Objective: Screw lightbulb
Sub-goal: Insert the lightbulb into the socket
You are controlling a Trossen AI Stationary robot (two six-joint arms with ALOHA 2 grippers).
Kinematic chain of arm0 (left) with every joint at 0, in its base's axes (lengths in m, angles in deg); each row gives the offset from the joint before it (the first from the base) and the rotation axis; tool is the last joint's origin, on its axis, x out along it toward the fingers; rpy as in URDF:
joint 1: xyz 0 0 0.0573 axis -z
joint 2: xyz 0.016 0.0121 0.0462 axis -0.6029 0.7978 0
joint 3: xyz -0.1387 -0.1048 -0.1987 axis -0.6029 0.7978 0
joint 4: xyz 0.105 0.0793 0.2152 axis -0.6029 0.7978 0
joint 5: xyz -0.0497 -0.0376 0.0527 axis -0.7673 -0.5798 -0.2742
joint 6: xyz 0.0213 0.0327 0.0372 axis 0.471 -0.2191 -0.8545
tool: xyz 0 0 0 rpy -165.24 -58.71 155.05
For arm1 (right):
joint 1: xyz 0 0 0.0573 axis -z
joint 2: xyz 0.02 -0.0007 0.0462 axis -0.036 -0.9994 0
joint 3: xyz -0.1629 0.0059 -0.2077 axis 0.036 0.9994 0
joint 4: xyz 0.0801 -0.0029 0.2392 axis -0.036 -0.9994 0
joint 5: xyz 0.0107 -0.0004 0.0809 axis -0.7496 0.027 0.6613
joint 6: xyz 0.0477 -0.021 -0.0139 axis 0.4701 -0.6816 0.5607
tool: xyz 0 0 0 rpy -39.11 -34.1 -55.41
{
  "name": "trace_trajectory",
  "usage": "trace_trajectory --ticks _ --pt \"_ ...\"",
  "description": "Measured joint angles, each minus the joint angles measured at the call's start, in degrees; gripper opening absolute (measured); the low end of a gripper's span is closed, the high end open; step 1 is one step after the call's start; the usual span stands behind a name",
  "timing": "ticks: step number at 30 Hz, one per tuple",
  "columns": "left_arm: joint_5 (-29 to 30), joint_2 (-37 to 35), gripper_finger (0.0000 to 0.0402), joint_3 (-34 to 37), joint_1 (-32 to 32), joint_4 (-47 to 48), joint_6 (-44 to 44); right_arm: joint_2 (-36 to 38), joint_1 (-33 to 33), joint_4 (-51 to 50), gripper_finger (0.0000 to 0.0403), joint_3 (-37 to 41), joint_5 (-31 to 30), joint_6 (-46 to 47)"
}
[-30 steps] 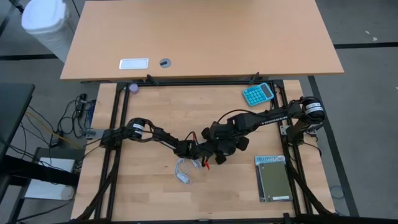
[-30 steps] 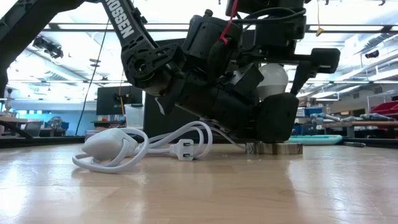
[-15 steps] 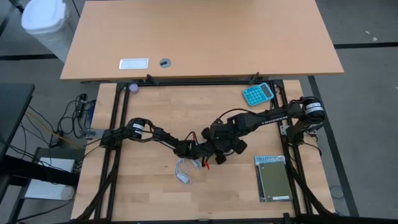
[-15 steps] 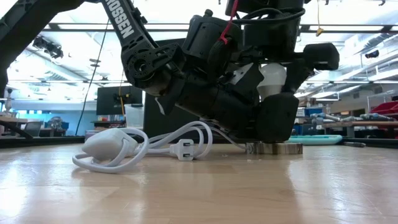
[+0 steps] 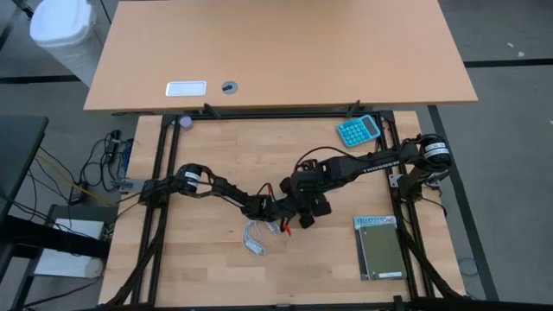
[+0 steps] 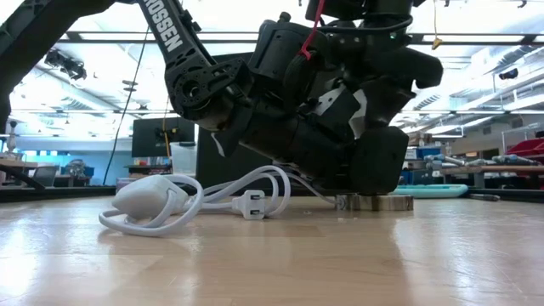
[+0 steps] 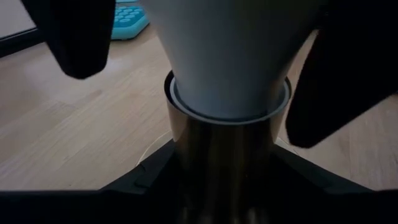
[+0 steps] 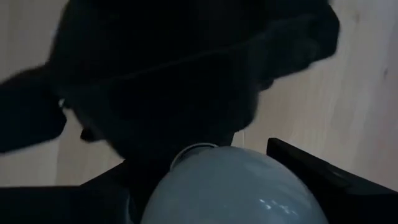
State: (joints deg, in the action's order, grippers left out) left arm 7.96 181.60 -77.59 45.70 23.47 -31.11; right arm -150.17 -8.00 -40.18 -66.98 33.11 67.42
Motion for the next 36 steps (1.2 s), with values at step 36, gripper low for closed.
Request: trace_trajectory --ticks 36 --pt "0.14 0.00 0.0206 -0.01 -0.11 -0.04 0.13 2.18 2.75 -3.37 0.0353 0.12 4.37 -17.26"
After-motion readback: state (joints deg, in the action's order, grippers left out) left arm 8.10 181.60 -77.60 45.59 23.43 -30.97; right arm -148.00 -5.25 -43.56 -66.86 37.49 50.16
